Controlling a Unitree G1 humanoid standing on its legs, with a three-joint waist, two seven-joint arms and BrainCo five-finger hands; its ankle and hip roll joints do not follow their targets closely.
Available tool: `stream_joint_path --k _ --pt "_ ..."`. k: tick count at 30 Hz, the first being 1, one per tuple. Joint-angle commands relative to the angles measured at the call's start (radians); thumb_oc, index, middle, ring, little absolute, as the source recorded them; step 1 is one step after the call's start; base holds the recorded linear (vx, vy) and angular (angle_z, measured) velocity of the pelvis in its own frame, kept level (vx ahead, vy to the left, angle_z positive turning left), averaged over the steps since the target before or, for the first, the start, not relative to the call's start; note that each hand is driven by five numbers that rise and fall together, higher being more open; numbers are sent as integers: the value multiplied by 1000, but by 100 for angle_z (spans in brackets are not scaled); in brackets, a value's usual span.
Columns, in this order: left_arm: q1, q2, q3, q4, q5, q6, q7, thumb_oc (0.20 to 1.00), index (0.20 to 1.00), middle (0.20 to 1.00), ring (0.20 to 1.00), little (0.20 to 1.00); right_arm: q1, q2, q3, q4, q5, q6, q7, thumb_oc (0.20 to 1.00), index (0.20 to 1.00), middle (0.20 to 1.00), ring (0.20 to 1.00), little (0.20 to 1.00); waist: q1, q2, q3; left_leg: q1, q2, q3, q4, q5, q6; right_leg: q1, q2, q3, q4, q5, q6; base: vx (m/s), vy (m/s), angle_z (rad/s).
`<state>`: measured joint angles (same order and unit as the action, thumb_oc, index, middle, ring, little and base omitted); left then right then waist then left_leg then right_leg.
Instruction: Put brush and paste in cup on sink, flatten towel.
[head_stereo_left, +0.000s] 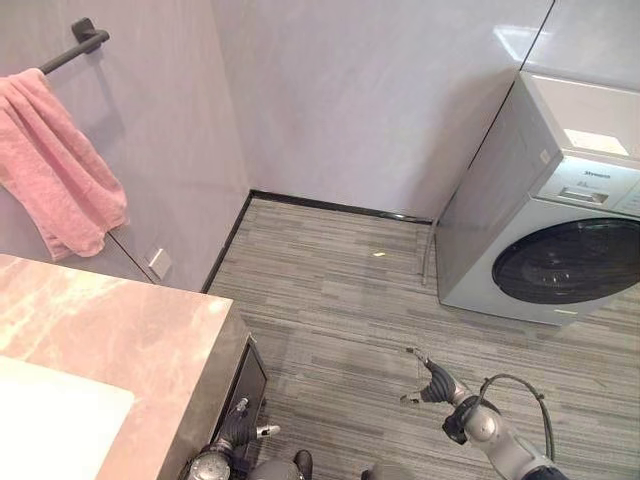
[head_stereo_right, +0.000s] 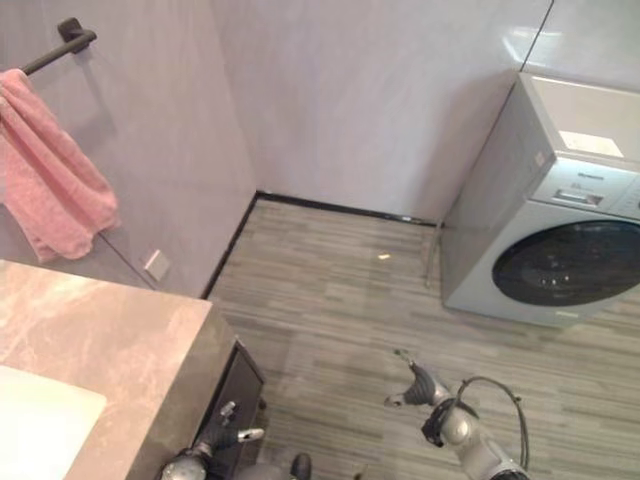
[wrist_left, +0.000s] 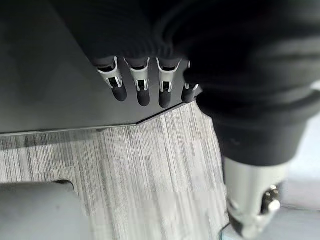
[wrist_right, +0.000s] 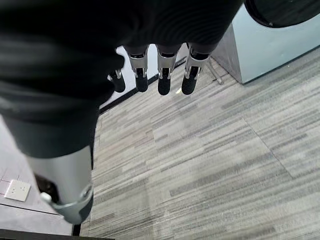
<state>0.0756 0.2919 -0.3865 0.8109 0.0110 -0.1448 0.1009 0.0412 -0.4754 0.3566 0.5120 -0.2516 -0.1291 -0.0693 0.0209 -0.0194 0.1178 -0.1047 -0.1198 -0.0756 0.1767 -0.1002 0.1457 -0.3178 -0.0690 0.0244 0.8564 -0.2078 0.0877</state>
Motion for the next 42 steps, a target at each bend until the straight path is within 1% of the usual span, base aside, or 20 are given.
stream_joint_path --k 1,3,5,7,11,12,16,18,20,22,23,24,25,27,29,31,33,36,38,42 --pt "-39 176 69 -50 115 -48 39 1000 1000 1000 1000 1000 -6 -37 -47 -39 97 -48 2 1000 1000 1000 1000 1000 -1 -1 41 68 32 43 48 -23 -57 47 -20 -57 -298 182 19 176 -79 10" --pt "-34 178 63 -52 110 -54 30 1000 1000 1000 1000 1000 11 -40 -59 -10 125 -46 3 1000 1000 1000 1000 1000 -19 -11 41 120 34 8 14 -19 -84 19 10 -40 -504 202 35 271 -168 -13" --pt "-50 176 54 -52 127 -63 27 1000 1000 1000 1000 1000 11 -40 -55 11 118 -40 1 1000 1000 1000 1000 1000 -23 -22 45 150 39 -11 -3 -24 -114 19 -23 -31 -682 271 68 340 -247 15" --pt "-62 174 49 -48 150 -60 39 1000 1000 1000 1000 1000 11 -42 -58 -2 114 -36 4 1000 1000 1000 1000 1000 -39 -16 48 185 61 -39 -5 -21 -133 -3 -27 13 -701 313 89 272 -216 36" --pt "-68 163 60 -25 157 -55 60 1000 1000 1000 1000 1000 23 -35 -81 -19 168 -41 14 1000 1000 1000 1000 1000 -41 -28 22 190 97 -63 32 5 -166 47 13 19 -676 289 55 212 -261 64" --pt "-76 166 67 -24 154 -51 69 1000 1000 1000 1000 1000 32 -40 -100 -47 203 -45 21 1000 1000 1000 1000 1000 -46 -25 20 180 127 -77 77 25 -187 53 34 -5 -632 245 32 195 -285 31" --pt "-98 168 79 -8 147 -44 85 1000 1000 1000 1000 1000 38 -67 -104 -78 197 -51 17 1000 1000 1000 1000 1000 -49 -32 26 148 148 -102 173 56 -198 76 52 -26 -594 203 5 160 -254 33" --pt "-107 162 104 1 123 -42 100 1000 1000 1000 1000 1000 48 -86 -105 -112 181 -52 18 1000 1000 1000 1000 1000 -52 -32 27 140 176 -105 214 111 -206 99 77 -34 -590 175 -18 160 -283 16" --pt "-119 156 111 2 100 -38 102 1000 1000 1000 1000 1000 70 -106 -114 -135 171 -48 15 1000 1000 1000 1000 1000 -56 -38 38 75 183 -76 337 196 -210 135 81 -45 -603 159 -46 101 -254 13" --pt "-142 157 105 10 98 -31 109 1000 1000 1000 1000 1000 99 -113 -136 -166 175 -46 5 1000 1000 1000 1000 1000 -74 -53 56 1 203 21 433 217 -208 164 70 -77 -622 153 -65 71 -249 50" --pt "-148 157 104 7 97 -29 108 1000 1000 1000 1000 1000 104 -113 -140 -164 175 -41 4 1000 1000 1000 1000 1000 -71 -55 64 -27 205 38 423 210 -206 180 66 -80 -632 151 -65 128 -200 81" --pt "-165 158 95 6 92 -31 104 1000 1000 1000 1000 1000 114 -115 -150 -157 168 -36 2 1000 1000 1000 1000 1000 -66 -51 74 -103 200 121 323 167 -211 227 55 -101 -681 142 -58 118 -96 71" --pt "-165 158 95 6 92 -31 104 1000 1000 1000 1000 1000 114 -115 -151 -157 167 -36 2 1000 1000 1000 1000 1000 -64 -52 74 -102 200 123 323 165 -210 229 55 -100 -683 141 -57 152 -71 67" --pt "-163 160 93 19 96 -38 100 1000 1000 1000 1000 1000 119 -120 -154 -153 146 -39 -3 1000 1000 1000 1000 1000 -50 -46 68 -163 207 192 167 136 -205 262 45 -115 -718 129 -39 222 32 51" --pt "-157 158 96 26 98 -38 95 1000 1000 1000 1000 1000 123 -123 -154 -156 117 -42 -12 1000 1000 1000 1000 1000 -28 -28 67 -189 222 228 -21 220 -223 307 55 -116 -741 114 -27 335 88 11" --pt "-144 156 100 22 97 -38 95 1000 1000 1000 1000 1000 115 -122 -154 -159 106 -40 -18 1000 1000 1000 1000 1000 -4 -21 67 -194 237 196 -106 275 -236 347 47 -109 -741 93 -16 393 132 10" --pt "-114 154 113 13 85 -36 79 1000 1000 1000 1000 1000 93 -99 -141 -148 111 -35 1 1000 1000 1000 1000 1000 4 -17 50 -151 223 153 -128 254 -225 371 36 -76 -736 76 2 376 161 -76" --pt "-103 153 104 16 92 -45 65 1000 1000 1000 1000 1000 92 -93 -144 -145 100 -34 9 1000 1000 1000 1000 1000 1 -20 31 -143 212 192 -114 248 -219 387 18 -69 -732 63 13 292 161 -61" --pt "-99 161 108 4 87 -51 65 1000 1000 1000 1000 1000 76 -76 -152 -155 101 -34 3 1000 1000 1000 1000 1000 6 -38 15 -147 182 222 -44 185 -188 407 -32 -60 -723 68 39 344 236 -15" --pt "-89 167 106 -30 75 -54 58 1000 1000 1000 1000 1000 67 -65 -141 -155 70 -29 3 1000 1000 1000 1000 1000 19 -58 -2 -156 151 234 21 120 -162 416 -76 -51 -721 106 62 222 165 -27"
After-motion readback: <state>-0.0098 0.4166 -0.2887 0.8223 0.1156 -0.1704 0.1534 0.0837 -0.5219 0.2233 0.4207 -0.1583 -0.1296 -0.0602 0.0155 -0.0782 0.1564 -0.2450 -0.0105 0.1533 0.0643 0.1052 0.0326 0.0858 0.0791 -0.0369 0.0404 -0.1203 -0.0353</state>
